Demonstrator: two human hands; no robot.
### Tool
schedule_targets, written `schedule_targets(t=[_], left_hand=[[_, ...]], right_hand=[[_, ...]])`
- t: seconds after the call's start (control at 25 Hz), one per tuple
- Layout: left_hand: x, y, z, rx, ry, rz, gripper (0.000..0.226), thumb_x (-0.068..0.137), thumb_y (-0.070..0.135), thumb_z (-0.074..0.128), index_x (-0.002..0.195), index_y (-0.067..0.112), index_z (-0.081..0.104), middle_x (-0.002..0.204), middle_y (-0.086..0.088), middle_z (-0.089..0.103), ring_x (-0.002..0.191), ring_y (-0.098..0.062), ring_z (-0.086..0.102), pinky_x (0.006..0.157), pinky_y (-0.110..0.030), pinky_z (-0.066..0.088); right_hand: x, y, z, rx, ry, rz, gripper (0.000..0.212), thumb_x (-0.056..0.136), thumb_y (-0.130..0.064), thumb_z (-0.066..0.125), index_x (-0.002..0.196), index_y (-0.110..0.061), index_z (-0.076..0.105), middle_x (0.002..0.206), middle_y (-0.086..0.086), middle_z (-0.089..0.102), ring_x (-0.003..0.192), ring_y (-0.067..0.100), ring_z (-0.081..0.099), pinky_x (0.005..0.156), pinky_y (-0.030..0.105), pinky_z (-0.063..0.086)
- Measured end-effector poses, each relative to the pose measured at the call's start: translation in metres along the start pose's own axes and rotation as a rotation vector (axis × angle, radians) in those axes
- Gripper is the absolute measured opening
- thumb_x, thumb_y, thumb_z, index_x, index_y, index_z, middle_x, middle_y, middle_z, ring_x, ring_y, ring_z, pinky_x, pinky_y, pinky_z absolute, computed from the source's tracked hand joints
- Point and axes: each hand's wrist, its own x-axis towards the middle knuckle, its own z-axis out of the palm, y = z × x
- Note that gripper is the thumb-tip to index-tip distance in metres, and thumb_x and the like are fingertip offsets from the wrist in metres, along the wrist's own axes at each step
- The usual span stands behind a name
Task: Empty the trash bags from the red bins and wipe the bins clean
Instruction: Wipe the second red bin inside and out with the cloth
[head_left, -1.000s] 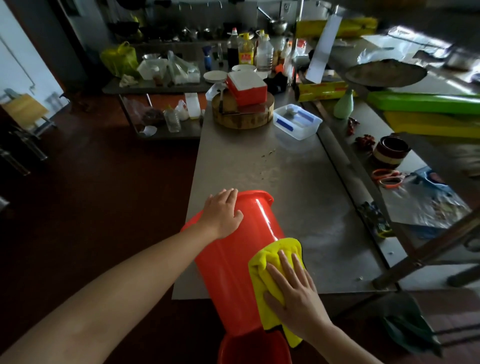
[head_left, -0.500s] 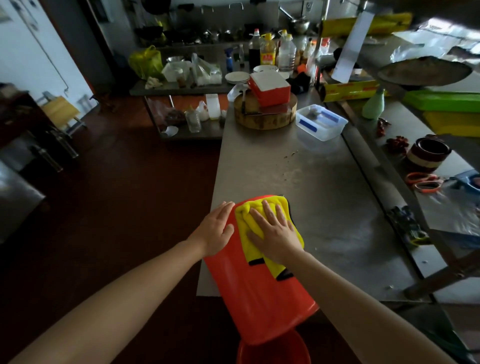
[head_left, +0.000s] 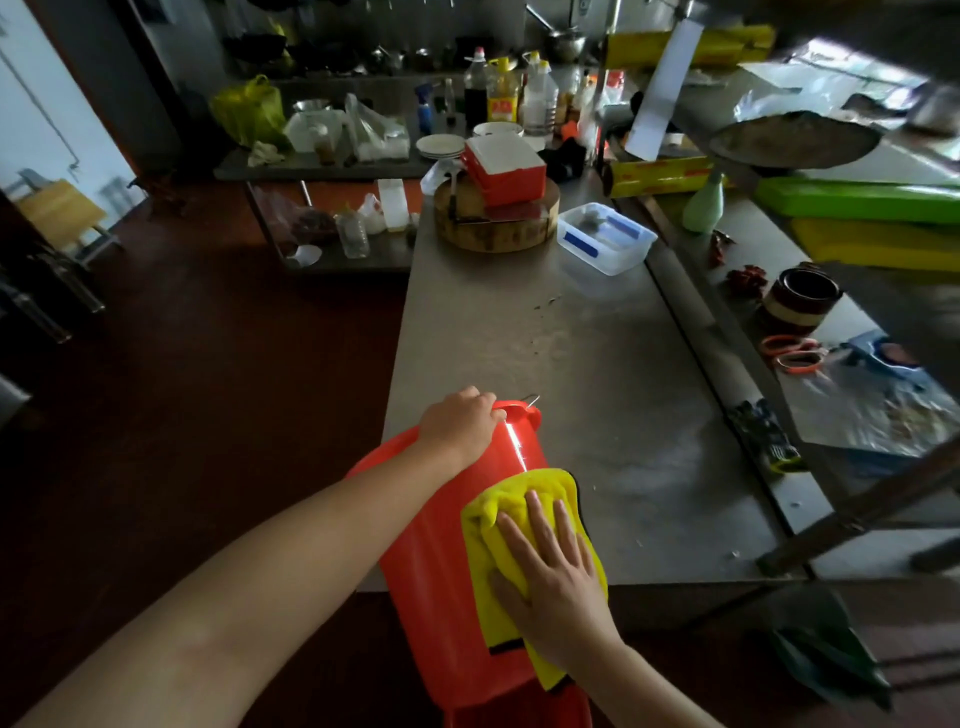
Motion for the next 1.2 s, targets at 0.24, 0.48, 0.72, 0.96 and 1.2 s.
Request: schedule_targets(t=[0.24,0.48,0.72,0.96,1.2], left_hand=[[-0.005,-0.006,0.000,-0.276,0.059,0.207,0.024,0.102,0.030,0.054,0.120,0.021,0.068,0.119,-0.001,0.069,0.110,-0.022,0.064,0.092,-0.027,0.048],[-0.002,-0.015,0.002,-0.477,0.042,0.195,0.023,0.102,0.017,0.055,0.123,0.014,0.065,0.117,-0.005,0.070,0.106,-0.020,0.064,0.079,-0.010,0.039],[0.018,-0.027,-0.010,-0.305,-0.065,0.244,0.041,0.103,0.023,0.053,0.144,0.017,0.053,0.140,-0.006,0.059,0.128,-0.021,0.055,0.098,-0.019,0.036],[0.028,-0.033,-0.013,-0.172,-0.055,0.346,0.046,0.103,0.010,0.049,0.148,0.020,0.049,0.141,-0.006,0.060,0.128,-0.023,0.056,0.106,-0.027,0.041],[0.026,-0.043,-0.013,-0.162,-0.081,0.355,0.050,0.102,0.006,0.047,0.150,0.022,0.045,0.137,-0.006,0.063,0.124,-0.026,0.060,0.102,-0.035,0.047]], right_hand=[[0.006,-0.003,-0.011,-0.098,0.056,-0.002,0.066,0.096,-0.070,0.037,0.156,-0.052,0.015,0.170,-0.006,-0.003,0.154,0.039,-0.007,0.113,0.065,0.027],[0.058,0.003,-0.026,-0.271,0.054,0.045,0.068,0.092,-0.067,0.037,0.155,-0.050,0.018,0.169,-0.004,-0.011,0.152,0.039,-0.016,0.116,0.071,0.009],[0.093,-0.009,-0.014,-0.318,0.018,0.040,0.070,0.091,-0.069,0.041,0.154,-0.045,0.024,0.170,0.003,-0.003,0.151,0.043,-0.016,0.114,0.075,0.007],[0.116,-0.009,-0.014,-0.336,0.019,0.016,0.074,0.089,-0.074,0.038,0.155,-0.049,0.017,0.170,0.000,-0.006,0.152,0.040,-0.017,0.115,0.073,0.007],[0.120,0.039,-0.032,-0.153,0.065,0.080,0.078,0.083,-0.088,0.030,0.152,-0.060,0.009,0.168,-0.014,-0.001,0.155,0.026,-0.010,0.118,0.057,0.021]])
